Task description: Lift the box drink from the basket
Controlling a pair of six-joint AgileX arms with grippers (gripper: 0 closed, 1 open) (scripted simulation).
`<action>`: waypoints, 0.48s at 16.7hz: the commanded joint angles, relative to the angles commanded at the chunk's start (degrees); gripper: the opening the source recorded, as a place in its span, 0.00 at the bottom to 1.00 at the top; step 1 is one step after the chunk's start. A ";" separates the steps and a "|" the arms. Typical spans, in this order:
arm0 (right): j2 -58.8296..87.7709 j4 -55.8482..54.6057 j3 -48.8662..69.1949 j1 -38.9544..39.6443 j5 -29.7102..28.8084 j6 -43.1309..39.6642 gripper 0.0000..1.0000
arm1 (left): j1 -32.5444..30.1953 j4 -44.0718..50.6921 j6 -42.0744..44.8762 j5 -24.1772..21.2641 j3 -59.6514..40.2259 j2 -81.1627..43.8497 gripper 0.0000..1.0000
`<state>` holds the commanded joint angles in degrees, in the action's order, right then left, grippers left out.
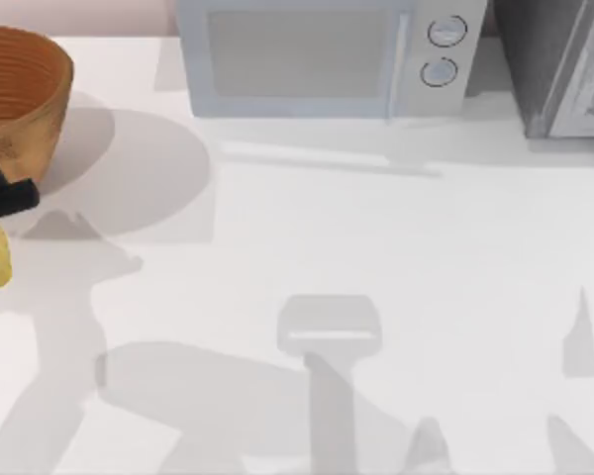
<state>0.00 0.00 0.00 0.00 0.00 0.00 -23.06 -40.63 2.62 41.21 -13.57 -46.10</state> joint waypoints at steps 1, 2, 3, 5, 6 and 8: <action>0.00 0.00 0.00 0.00 0.00 0.00 1.00 | -2.07 -3.30 0.26 3.68 -1.14 -4.37 0.00; 0.00 0.00 0.00 0.00 0.00 0.00 1.00 | -4.08 -6.41 0.52 7.27 -2.21 -8.63 0.00; 0.00 0.00 0.00 0.00 0.00 0.00 1.00 | -5.99 -9.29 0.75 10.72 -3.18 -12.72 0.00; 0.00 0.00 0.00 0.00 0.00 0.00 1.00 | -9.44 -14.34 1.16 17.05 -4.82 -20.19 0.00; 0.00 0.00 0.00 0.00 0.00 0.00 1.00 | -10.94 -16.46 1.33 19.85 -5.47 -23.45 0.00; 0.00 0.00 0.00 0.00 0.00 0.00 1.00 | -13.38 -19.83 1.60 24.47 -6.43 -28.77 0.00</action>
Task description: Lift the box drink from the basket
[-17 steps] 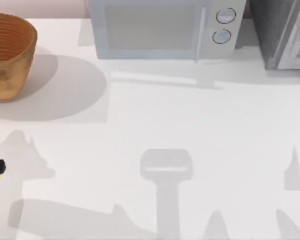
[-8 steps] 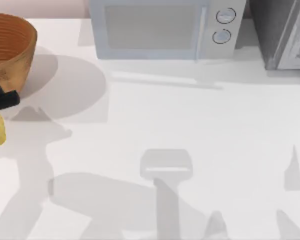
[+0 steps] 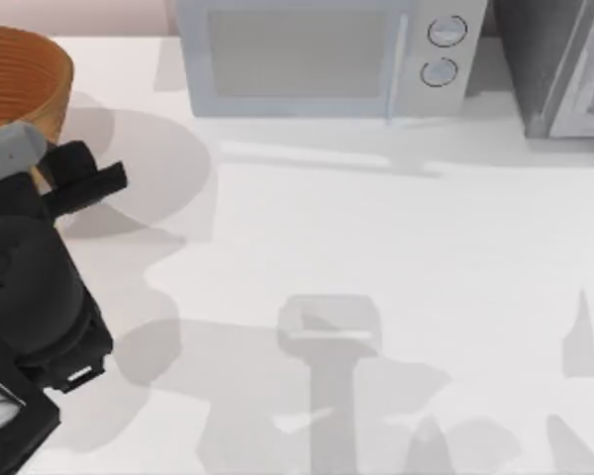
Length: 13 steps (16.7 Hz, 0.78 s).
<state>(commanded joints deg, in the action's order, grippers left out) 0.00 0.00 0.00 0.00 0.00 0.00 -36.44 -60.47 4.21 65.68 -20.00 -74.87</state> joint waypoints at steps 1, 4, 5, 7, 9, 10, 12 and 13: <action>0.00 0.00 0.00 0.00 0.00 0.00 1.00 | -0.89 -1.21 0.09 1.71 -0.32 -1.96 0.00; 0.00 0.00 0.00 0.00 0.00 0.00 1.00 | -2.02 -2.71 0.20 3.91 -0.68 -4.44 0.00; 0.00 0.00 0.00 0.00 0.00 0.00 1.00 | -2.02 -2.71 0.20 3.91 -0.68 -4.44 0.00; 0.00 0.00 0.00 0.00 0.00 0.00 1.00 | -2.02 -2.71 0.20 3.91 -0.68 -4.44 0.00; 0.00 0.00 0.00 0.00 0.00 0.00 1.00 | -1.69 -2.69 0.26 3.73 -0.39 -4.50 0.00; 0.00 0.00 0.00 0.00 0.00 0.00 1.00 | -1.36 -3.34 0.18 3.39 -0.37 -5.24 0.00; 0.00 0.00 0.00 0.00 0.00 0.00 1.00 | -0.07 -6.02 -0.15 2.03 -0.42 -8.00 0.00; 0.00 0.00 0.00 0.00 0.00 0.00 1.00 | 0.82 -7.86 -0.35 1.08 -0.46 -9.86 0.00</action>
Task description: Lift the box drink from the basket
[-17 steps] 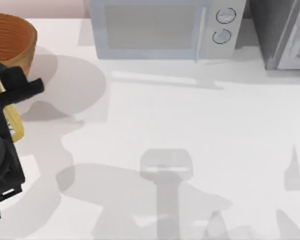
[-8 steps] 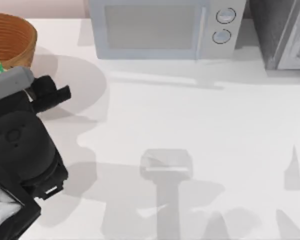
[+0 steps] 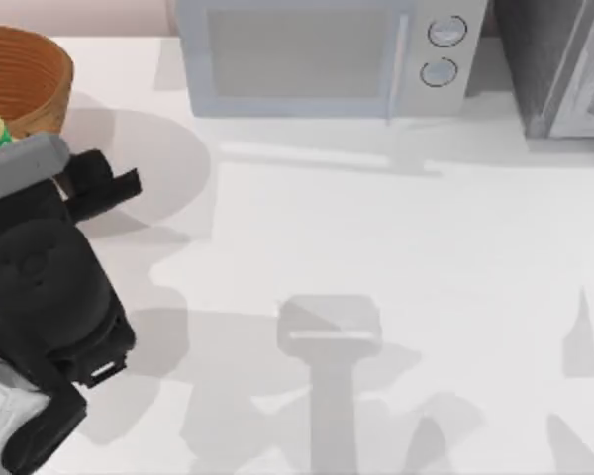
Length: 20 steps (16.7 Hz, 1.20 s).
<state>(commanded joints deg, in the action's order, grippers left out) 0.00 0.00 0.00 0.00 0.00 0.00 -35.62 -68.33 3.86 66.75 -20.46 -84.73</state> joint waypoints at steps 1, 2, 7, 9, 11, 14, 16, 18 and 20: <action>0.00 0.00 0.00 0.00 0.00 0.00 1.00 | 1.01 -2.01 -0.20 -1.07 -0.03 -2.07 0.00; 0.00 0.00 0.00 0.00 0.00 0.00 1.00 | 2.09 -4.08 -0.40 -2.21 -0.03 -4.25 0.00; 0.00 0.00 0.00 0.00 0.00 0.00 1.00 | 6.59 -11.94 -0.99 -6.88 0.18 -12.81 0.00; 0.00 0.00 0.00 0.00 0.00 0.00 1.00 | 6.86 -12.37 -1.01 -7.14 0.19 -13.27 0.00; 0.00 0.00 0.00 0.00 0.00 0.00 1.00 | 6.86 -12.37 -1.01 -7.14 0.19 -13.27 0.00; 0.00 0.00 0.00 0.00 0.00 0.00 1.00 | 6.86 -12.37 -1.01 -7.14 0.19 -13.27 0.23; 0.00 0.00 0.00 0.00 0.00 0.00 1.00 | 6.86 -12.37 -1.01 -7.14 0.19 -13.27 0.38; 0.00 0.00 0.00 0.00 0.00 0.00 1.00 | 6.86 -12.37 -1.01 -7.14 0.19 -13.27 0.53; 0.00 0.00 0.00 0.00 0.00 0.00 1.00 | 6.86 -12.37 -1.01 -7.14 0.19 -13.27 0.68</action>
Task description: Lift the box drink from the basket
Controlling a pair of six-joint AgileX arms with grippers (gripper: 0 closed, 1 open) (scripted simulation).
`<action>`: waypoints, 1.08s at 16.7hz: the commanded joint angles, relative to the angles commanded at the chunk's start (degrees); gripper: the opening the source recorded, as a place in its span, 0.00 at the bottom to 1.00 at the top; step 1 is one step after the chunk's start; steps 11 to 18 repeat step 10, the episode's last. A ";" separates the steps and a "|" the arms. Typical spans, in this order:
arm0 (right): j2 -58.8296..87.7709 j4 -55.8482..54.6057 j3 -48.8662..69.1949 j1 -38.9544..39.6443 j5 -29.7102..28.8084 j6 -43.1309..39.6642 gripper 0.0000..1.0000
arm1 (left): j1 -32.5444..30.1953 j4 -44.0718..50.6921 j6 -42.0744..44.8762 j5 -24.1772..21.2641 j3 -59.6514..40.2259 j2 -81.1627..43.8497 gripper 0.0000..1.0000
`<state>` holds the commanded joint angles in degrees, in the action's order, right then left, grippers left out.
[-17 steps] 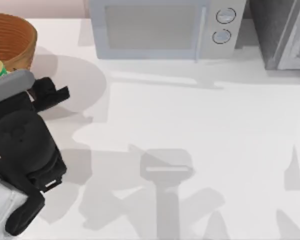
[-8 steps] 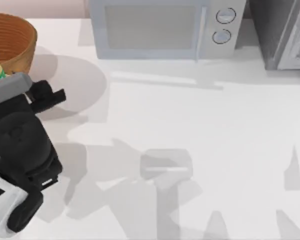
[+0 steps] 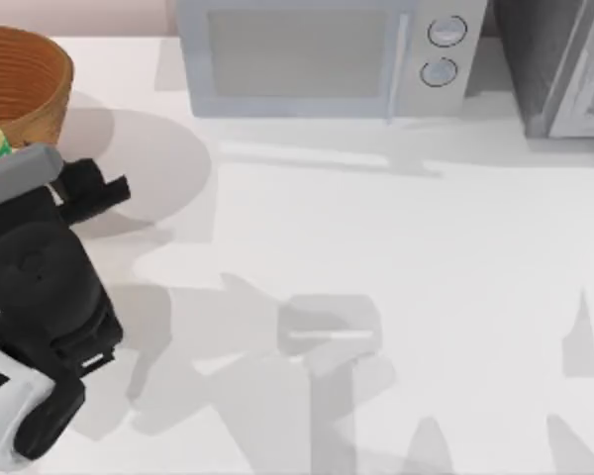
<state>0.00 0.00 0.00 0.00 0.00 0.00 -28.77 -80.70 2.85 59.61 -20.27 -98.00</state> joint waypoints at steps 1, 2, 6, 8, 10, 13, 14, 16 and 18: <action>0.00 0.00 0.00 0.00 0.00 0.00 1.00 | 0.00 0.00 0.00 0.00 0.00 0.00 0.75; 0.00 0.00 0.00 0.00 0.00 0.00 1.00 | 0.00 0.00 0.00 0.00 0.00 0.00 0.83; 0.00 0.00 0.00 0.00 0.00 0.00 1.00 | 0.00 0.00 0.00 0.00 0.00 0.00 1.00; 0.00 0.00 0.00 0.00 0.00 0.00 1.00 | 0.00 0.00 0.00 0.00 0.00 0.00 1.00; 0.00 0.00 0.00 0.00 0.00 0.00 1.00 | 0.00 0.00 0.00 0.00 0.00 0.00 1.00; 0.00 0.00 0.00 0.00 0.00 0.00 1.00 | 0.00 0.00 0.00 0.00 0.00 0.00 1.00; 0.00 0.00 0.00 0.00 0.00 0.00 1.00 | 0.00 0.00 0.00 0.00 0.00 0.00 1.00; 0.00 0.00 0.00 0.00 0.00 0.00 1.00 | 0.00 0.00 0.00 0.00 0.00 0.00 1.00; 0.00 0.00 0.00 0.00 0.00 0.00 1.00 | 0.00 0.00 0.00 0.00 0.00 0.00 1.00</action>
